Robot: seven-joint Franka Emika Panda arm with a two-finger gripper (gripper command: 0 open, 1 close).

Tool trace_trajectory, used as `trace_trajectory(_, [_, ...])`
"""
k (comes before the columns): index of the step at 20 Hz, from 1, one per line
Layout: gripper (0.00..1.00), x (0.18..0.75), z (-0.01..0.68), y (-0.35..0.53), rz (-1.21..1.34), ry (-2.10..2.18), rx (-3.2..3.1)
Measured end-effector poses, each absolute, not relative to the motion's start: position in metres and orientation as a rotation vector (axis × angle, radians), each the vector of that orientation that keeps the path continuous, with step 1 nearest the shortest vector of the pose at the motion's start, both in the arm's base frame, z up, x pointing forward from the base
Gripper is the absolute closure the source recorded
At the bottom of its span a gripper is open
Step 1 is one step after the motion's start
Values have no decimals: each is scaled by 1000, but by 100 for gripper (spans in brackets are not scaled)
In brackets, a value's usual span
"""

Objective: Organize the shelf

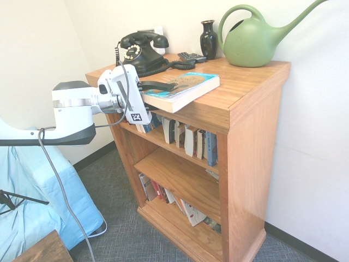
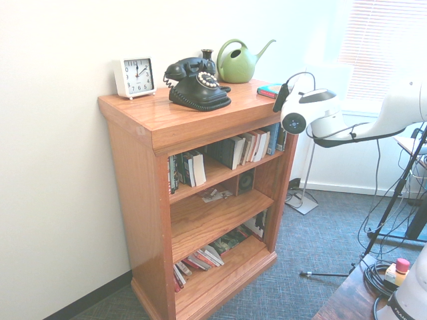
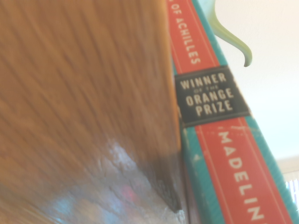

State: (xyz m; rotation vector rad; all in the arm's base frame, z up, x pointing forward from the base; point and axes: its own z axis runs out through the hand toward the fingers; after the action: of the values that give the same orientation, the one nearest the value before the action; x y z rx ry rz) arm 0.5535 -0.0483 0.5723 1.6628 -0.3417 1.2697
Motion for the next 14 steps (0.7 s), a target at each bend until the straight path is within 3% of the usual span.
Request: trace_trajectory(14, [100,547,585,-51,1302,-423,1677])
